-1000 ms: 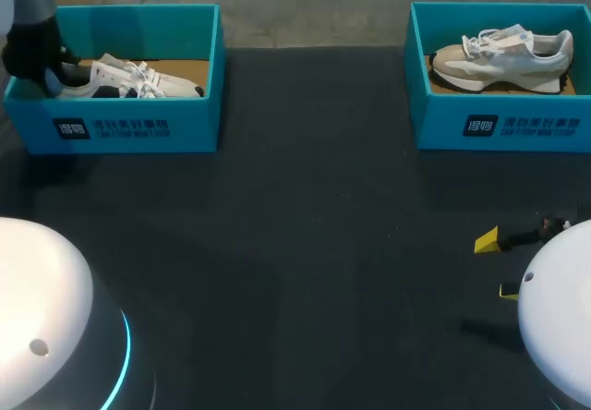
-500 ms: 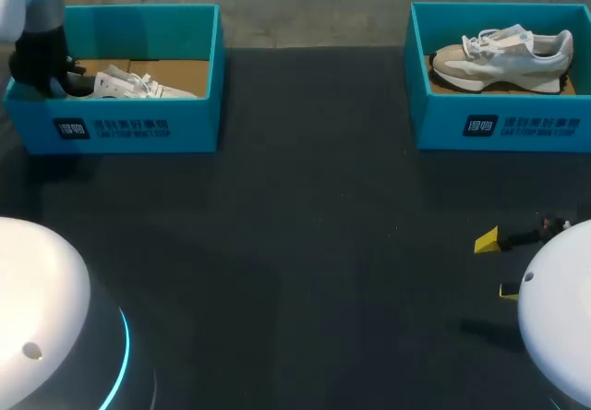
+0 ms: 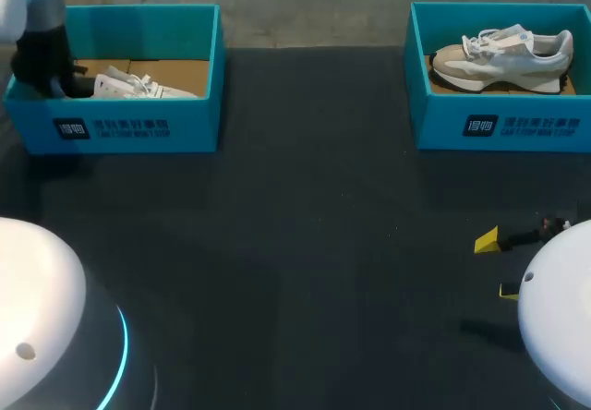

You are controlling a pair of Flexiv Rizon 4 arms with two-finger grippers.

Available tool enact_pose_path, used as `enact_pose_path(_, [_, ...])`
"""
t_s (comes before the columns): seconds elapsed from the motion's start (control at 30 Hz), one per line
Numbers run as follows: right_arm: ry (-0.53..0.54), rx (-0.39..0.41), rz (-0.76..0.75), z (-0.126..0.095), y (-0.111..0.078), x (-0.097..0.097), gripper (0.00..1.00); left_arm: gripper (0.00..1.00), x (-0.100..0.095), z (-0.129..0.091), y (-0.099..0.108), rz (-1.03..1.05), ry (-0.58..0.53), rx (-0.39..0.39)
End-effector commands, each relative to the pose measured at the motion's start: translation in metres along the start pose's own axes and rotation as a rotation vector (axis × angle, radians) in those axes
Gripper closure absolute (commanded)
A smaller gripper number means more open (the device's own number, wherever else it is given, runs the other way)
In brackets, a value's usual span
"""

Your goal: Take the shoe out of the shoebox, open the shoe tongue, remove and reinsert the insole, then place the shoe into the shoebox

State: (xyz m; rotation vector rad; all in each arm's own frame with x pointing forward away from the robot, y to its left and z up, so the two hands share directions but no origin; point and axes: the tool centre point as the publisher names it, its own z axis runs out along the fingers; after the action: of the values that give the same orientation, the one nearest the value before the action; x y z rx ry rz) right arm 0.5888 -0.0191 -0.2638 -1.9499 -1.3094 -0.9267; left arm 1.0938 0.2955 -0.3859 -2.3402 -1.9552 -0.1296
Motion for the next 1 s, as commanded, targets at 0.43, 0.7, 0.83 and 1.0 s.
enact_pose_path(0.43, [-0.003,-0.004,0.0,-0.001,-0.003,0.001,0.0,0.0,0.014,-0.079,-0.004,-0.047,-0.095,-0.131])
enact_pose_path(0.7, [-0.003,-0.004,0.0,-0.001,-0.003,0.001,0.0,0.0,0.008,-0.107,-0.003,-0.056,-0.132,-0.163])
enact_pose_path(0.83, [-0.003,-0.004,0.0,-0.001,-0.003,0.001,0.0,0.0,0.005,-0.116,-0.006,-0.059,-0.137,-0.166])
enact_pose_path(1.0, [-0.003,-0.004,0.0,-0.001,-0.003,0.001,0.0,0.0,0.003,-0.128,-0.011,-0.07,-0.131,-0.158])
